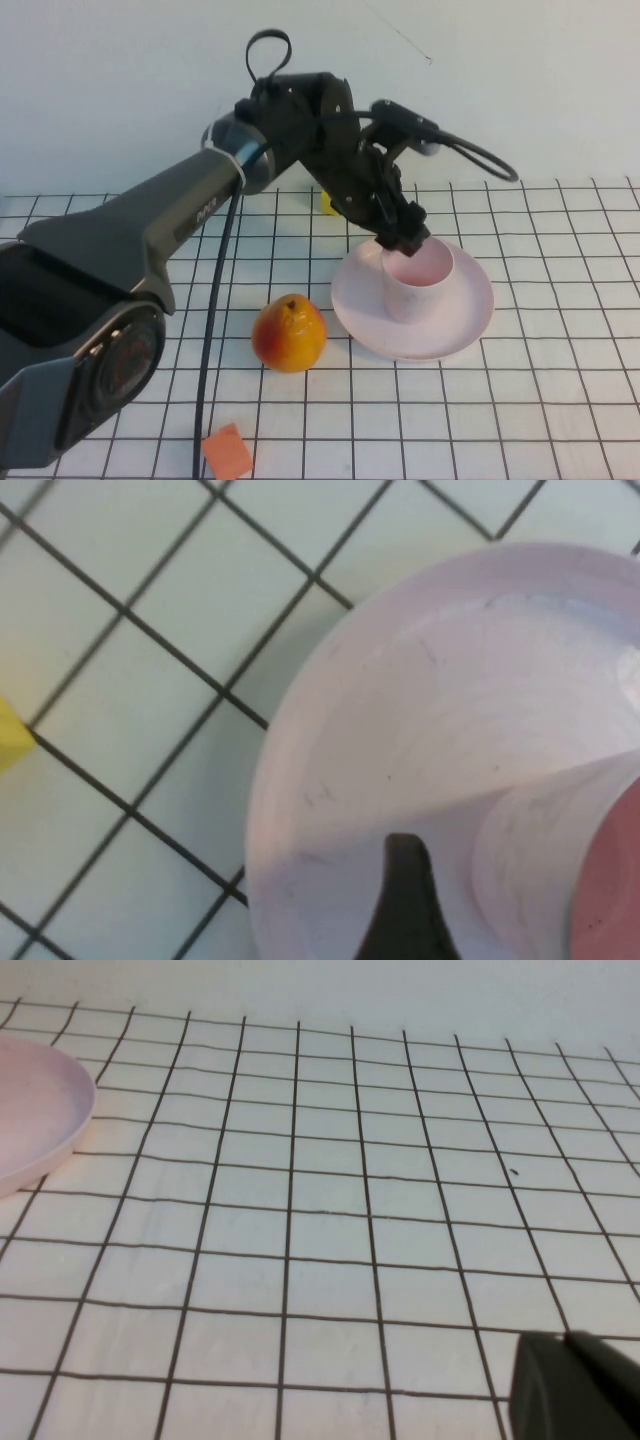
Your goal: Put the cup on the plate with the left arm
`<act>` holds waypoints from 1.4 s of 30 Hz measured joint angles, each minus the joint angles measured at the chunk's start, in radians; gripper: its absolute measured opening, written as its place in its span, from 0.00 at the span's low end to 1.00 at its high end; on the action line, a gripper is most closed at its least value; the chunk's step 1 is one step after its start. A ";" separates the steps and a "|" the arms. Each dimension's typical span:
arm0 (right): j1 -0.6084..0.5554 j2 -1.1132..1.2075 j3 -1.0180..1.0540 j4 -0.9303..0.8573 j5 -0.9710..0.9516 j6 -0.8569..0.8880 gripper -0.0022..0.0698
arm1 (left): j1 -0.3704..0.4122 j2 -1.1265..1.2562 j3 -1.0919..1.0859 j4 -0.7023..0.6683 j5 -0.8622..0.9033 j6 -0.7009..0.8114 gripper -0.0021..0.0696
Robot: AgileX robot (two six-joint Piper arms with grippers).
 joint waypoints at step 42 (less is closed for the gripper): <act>0.000 0.000 0.000 0.000 0.000 0.000 0.03 | 0.330 -1.329 0.570 -0.155 -0.198 -0.004 0.03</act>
